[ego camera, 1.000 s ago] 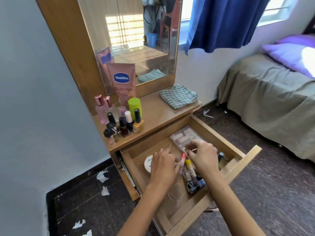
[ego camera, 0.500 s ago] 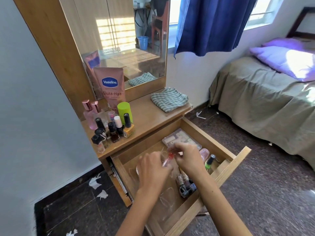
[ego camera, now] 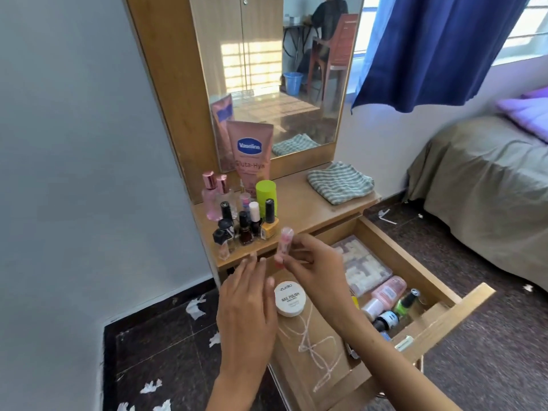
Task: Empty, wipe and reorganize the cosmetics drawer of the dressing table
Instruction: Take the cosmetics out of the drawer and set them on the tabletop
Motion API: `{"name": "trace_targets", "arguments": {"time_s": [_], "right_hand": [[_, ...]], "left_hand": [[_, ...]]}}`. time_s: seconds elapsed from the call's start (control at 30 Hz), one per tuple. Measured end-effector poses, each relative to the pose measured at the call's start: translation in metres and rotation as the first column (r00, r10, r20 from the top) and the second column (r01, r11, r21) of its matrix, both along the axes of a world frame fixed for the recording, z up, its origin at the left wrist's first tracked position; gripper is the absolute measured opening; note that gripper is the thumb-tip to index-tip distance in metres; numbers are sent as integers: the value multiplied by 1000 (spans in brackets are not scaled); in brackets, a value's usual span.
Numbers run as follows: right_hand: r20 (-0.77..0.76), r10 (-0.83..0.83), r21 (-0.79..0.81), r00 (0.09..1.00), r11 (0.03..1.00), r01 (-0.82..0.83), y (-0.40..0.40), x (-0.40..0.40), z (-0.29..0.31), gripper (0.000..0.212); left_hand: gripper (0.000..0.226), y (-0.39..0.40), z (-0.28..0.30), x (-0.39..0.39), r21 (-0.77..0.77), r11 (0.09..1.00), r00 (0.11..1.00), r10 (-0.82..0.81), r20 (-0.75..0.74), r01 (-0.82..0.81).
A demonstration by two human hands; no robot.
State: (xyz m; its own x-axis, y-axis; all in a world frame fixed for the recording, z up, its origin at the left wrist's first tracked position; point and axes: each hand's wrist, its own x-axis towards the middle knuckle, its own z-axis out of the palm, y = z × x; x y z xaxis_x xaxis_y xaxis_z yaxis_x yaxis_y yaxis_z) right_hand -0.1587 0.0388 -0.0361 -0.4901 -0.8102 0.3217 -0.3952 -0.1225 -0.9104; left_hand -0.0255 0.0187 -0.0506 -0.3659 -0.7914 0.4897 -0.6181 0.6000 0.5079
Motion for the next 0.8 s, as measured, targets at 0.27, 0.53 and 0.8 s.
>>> {"name": "trace_targets", "arguments": {"time_s": [0.27, 0.53, 0.8], "right_hand": [[-48, -119, 22, 992, 992, 120, -41, 27, 2, 22], [-114, -122, -5, 986, 993, 122, -49, 34, -3, 22], [-142, -138, -33, 980, 990, 135, -51, 34, -8, 17]], "left_hand": [[68, -6, -17, 3, 24, 1000, 934, 1, 357, -11], [59, -9, -17, 5, 15, 1000, 939, -6, 344, 1], [62, -10, -17, 4, -55, 998, 911, 61, 407, -42]]}}
